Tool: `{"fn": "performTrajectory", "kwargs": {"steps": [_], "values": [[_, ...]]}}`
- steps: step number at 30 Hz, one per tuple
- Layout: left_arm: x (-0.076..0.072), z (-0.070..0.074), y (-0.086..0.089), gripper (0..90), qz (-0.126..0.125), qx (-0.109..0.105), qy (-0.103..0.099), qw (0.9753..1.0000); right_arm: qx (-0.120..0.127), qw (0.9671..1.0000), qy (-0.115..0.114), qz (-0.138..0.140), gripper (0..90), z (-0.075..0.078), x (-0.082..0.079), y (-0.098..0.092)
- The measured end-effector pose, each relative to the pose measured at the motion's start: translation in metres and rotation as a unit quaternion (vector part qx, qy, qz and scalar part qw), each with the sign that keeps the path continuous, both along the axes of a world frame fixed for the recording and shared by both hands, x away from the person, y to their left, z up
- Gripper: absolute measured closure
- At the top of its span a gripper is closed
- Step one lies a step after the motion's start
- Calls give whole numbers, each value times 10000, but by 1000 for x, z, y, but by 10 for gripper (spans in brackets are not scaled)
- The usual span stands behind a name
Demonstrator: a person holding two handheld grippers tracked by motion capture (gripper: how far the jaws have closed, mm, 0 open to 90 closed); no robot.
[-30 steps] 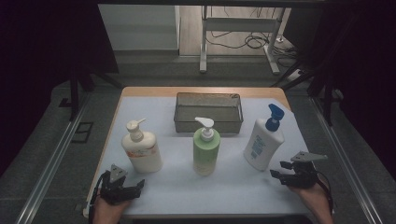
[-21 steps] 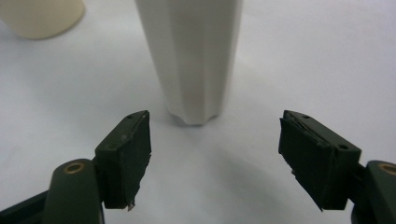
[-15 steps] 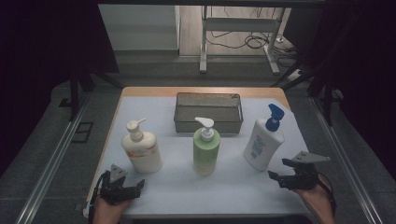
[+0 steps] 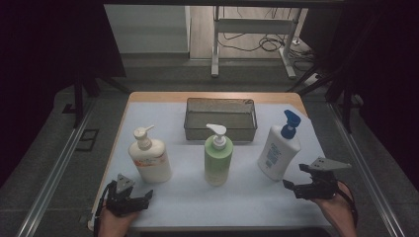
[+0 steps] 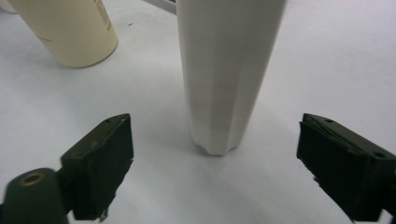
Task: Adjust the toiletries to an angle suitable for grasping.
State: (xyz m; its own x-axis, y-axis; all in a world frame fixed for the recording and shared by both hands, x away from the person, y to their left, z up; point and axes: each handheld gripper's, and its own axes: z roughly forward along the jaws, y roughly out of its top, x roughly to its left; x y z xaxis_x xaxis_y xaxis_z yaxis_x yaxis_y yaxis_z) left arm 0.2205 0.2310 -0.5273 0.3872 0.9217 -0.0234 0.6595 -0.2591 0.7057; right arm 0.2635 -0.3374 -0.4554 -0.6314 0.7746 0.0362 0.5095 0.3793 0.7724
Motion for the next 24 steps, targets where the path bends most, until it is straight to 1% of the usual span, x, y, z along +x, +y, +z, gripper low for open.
{"fn": "performTrajectory", "kwargs": {"steps": [3,6,9,13,17,20,24], "values": [[0,0,0,107,3,1,-2,10000,8,10000,-39,-15,63,4,1,2],[0,0,0,107,2,2,-2,10000,-37,10000,-80,37,63,8,3,4],[0,0,0,107,1,0,0,10000,129,9999,-71,56,54,12,5,6],[0,0,0,107,3,-1,-1,10000,180,9998,-89,35,46,16,8,10],[0,0,0,107,2,-4,2,10000,338,9994,-72,14,46,19,12,14],[0,0,0,107,-2,-6,4,10000,348,9993,-107,-37,48,22,15,17],[0,0,0,107,-3,-8,4,10000,492,9987,-85,-94,62,25,20,21]]}}
